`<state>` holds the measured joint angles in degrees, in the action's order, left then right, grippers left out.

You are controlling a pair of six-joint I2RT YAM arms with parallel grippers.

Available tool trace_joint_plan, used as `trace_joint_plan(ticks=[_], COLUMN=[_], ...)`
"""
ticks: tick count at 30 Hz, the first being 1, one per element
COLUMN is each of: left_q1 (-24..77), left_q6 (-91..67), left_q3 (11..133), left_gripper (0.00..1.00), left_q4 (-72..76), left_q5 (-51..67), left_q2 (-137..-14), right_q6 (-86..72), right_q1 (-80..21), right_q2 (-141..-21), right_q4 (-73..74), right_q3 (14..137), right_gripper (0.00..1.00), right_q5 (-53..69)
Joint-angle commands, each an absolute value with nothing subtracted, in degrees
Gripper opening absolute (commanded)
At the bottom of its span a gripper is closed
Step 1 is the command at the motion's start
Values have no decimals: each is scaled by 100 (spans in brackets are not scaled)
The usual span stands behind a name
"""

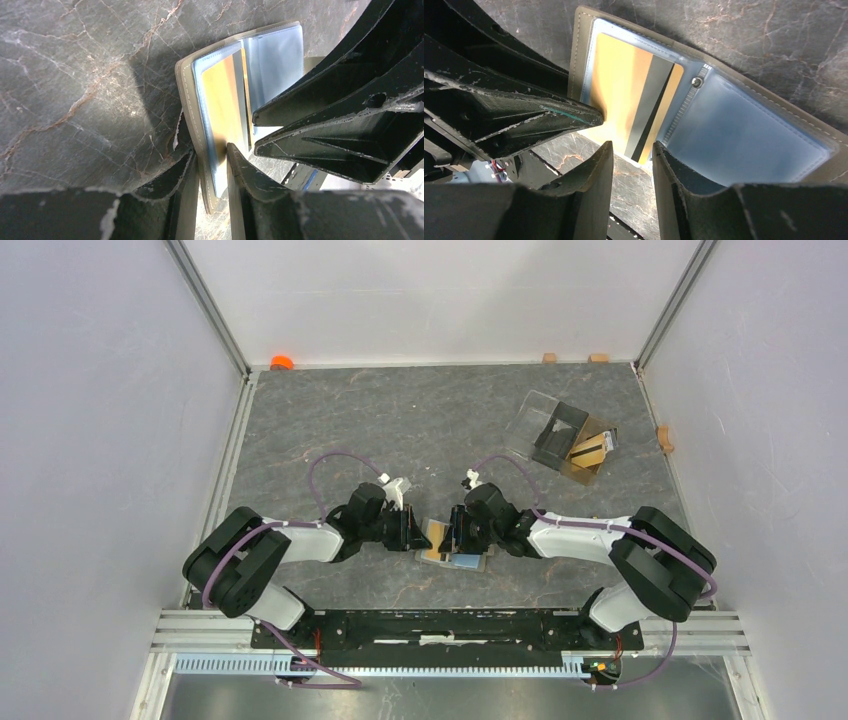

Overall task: Put the credit cards into the card holder
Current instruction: Insert the credit card into the card holder.

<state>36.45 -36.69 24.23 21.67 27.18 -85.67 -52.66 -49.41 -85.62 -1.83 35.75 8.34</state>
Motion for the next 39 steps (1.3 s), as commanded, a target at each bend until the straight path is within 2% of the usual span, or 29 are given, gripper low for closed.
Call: trace_joint_plan(ticks=[1, 17, 19, 24, 28, 39], left_q1=[3649, 3651, 3653, 3648, 3649, 3655], left_q6=[-3828, -3858, -3870, -3932, -3977, -4015], left_q3=[2372, 2342, 2321, 2237, 2185, 2145], left_gripper=[33, 33, 29, 12, 8, 7], left_q4=[2421, 2492, 2500, 2519, 2607, 2659], left_q5=[2787, 2867, 2844, 2731, 2726, 2707], left_q2=[-8426, -8430, -8405, -8332, -8353, -8350], right_q6=[-5311, -5300, -5243, -5030, -4967, -5149], right_q1=[-4975, -5046, -5045, -5045, -4978, -4827], right_q2=[-8511, -8693, -8611, -8096, -7760, -7048], right_q4=[-202, -810, -710, 64, 714, 1136], right_q3=[3551, 3713, 3739, 3748, 3712, 3269], right_gripper=[40, 31, 31, 35, 38, 38], right_q5=[630, 923, 830, 152, -285, -646])
